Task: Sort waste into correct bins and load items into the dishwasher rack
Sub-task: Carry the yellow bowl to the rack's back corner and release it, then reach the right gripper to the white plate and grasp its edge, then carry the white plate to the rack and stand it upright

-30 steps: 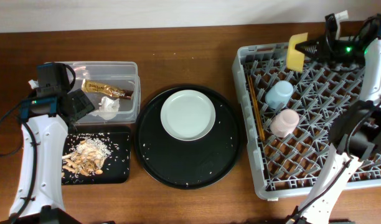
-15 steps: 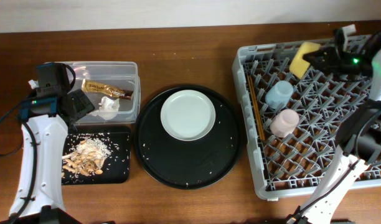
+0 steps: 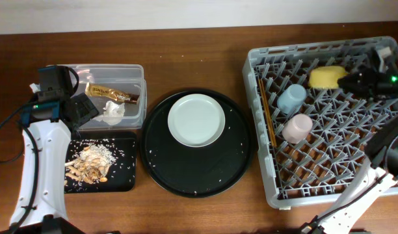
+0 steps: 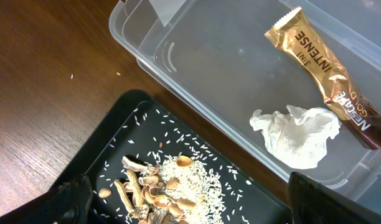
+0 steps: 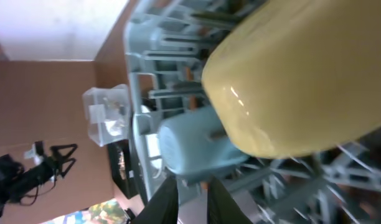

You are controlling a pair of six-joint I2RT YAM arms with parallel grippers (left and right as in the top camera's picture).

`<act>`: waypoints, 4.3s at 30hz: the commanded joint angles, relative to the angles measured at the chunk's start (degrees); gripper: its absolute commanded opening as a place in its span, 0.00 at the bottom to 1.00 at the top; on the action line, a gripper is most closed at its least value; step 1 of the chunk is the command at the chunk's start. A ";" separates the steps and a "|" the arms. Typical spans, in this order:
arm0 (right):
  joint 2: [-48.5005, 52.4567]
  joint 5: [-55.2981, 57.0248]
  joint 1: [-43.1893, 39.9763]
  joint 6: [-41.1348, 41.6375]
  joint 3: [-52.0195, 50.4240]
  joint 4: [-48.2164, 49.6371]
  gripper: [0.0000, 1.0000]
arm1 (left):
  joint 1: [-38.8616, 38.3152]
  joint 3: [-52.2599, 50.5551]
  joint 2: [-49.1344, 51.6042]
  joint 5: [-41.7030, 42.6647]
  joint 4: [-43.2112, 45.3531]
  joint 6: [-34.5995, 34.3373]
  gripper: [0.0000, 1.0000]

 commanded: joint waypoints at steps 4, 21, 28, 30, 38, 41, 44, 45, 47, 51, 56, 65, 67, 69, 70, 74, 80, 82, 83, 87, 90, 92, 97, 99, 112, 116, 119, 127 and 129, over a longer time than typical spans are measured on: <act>-3.69 4.09 -5.03 4.94 0.87 -0.02 0.21 | 0.09 0.72 -0.87 -0.39 0.11 0.48 0.99; -6.88 56.15 21.84 20.39 10.78 20.02 0.07 | 0.09 0.72 -0.87 -0.39 0.11 0.48 0.99; -4.44 55.52 21.20 20.35 0.17 22.69 0.08 | 0.09 0.72 -0.87 -0.39 0.11 0.48 0.99; -4.44 55.49 21.18 20.37 -0.46 21.90 0.08 | 0.09 0.72 -0.87 -0.39 0.11 0.48 1.00; -10.38 35.98 21.77 20.35 2.34 14.95 0.08 | 0.09 0.72 -0.87 -0.39 0.11 0.48 1.00; -14.78 31.19 24.81 20.31 3.50 11.82 0.12 | 0.09 0.72 -0.87 -0.39 0.11 0.48 0.99; -18.91 31.23 32.96 20.31 3.50 7.37 0.14 | 0.09 0.72 -0.87 -0.39 0.11 0.48 0.99; -19.19 31.26 35.28 20.31 3.50 6.60 0.17 | 0.09 0.72 -0.87 -0.39 0.11 0.48 1.00; -19.23 30.82 41.22 21.22 3.48 6.01 0.27 | 0.09 0.72 -0.87 -0.39 0.11 0.48 0.99; -18.93 30.82 52.35 24.87 3.48 6.88 0.98 | 0.09 0.72 -0.87 -0.39 0.11 0.48 0.99; -16.00 34.40 59.36 26.40 1.22 6.69 0.73 | 0.09 0.72 -0.87 -0.39 0.11 0.48 0.99; -15.37 54.07 62.42 35.41 -22.84 28.22 0.32 | 0.09 0.72 -0.87 -0.39 0.11 0.48 0.99; -15.37 54.21 62.40 35.39 -27.12 32.35 0.32 | 0.09 0.72 -0.87 -0.39 0.11 0.48 1.00; -15.37 54.21 62.45 35.36 -31.36 37.13 0.32 | 0.09 0.72 -0.87 -0.39 0.11 0.48 0.99; -15.37 54.23 62.45 35.36 -32.59 38.56 0.32 | 0.09 0.72 -0.87 -0.39 0.11 0.48 0.99; -15.37 53.90 62.51 35.39 -38.49 45.24 0.31 | 0.09 0.72 -0.87 -0.39 0.11 0.48 0.99; -15.52 53.77 62.49 35.34 -41.03 47.60 0.04 | 0.09 0.72 -0.87 -0.39 0.11 0.48 0.99; -16.28 53.79 62.45 35.32 -39.91 46.93 0.04 | 0.09 0.72 -0.87 -0.39 0.11 0.48 0.99; -16.90 53.83 62.40 35.15 -38.91 46.34 0.04 | 0.09 0.72 -0.87 -0.39 0.11 0.48 0.99; -21.31 54.05 62.40 34.16 -32.70 41.31 0.04 | 0.09 0.72 -0.87 -0.39 0.11 0.48 0.99; -27.96 57.53 62.38 32.04 -29.11 36.41 0.04 | 0.09 0.72 -0.87 -0.39 0.11 0.48 0.99; -33.46 65.46 62.38 32.04 -28.22 33.07 0.04 | 0.09 0.72 -0.87 -0.39 0.11 0.48 0.99; -45.51 96.35 62.38 31.45 -28.24 27.30 0.04 | 0.09 0.72 -0.87 -0.39 0.11 0.48 0.99; -46.38 106.49 62.38 24.20 -28.24 23.56 0.04 | 0.09 0.72 -0.87 -0.39 0.11 0.48 0.99; -45.20 101.35 55.63 11.74 -29.44 23.82 0.04 | 0.09 0.72 -0.87 -0.39 0.11 0.48 1.00; -40.79 97.13 55.32 12.83 -29.83 25.29 0.04 | 0.09 0.72 -0.87 -0.39 0.11 0.48 1.00; -37.59 97.00 55.32 15.45 -29.90 25.29 0.04 | 0.09 0.72 -0.87 -0.39 0.11 0.48 0.99; -36.46 88.48 55.32 15.80 -29.92 26.49 0.14 | 0.09 0.72 -0.87 -0.39 0.11 0.48 1.00; -36.46 84.85 55.32 15.80 -29.92 27.78 0.22 | 0.09 0.72 -0.87 -0.39 0.11 0.48 0.99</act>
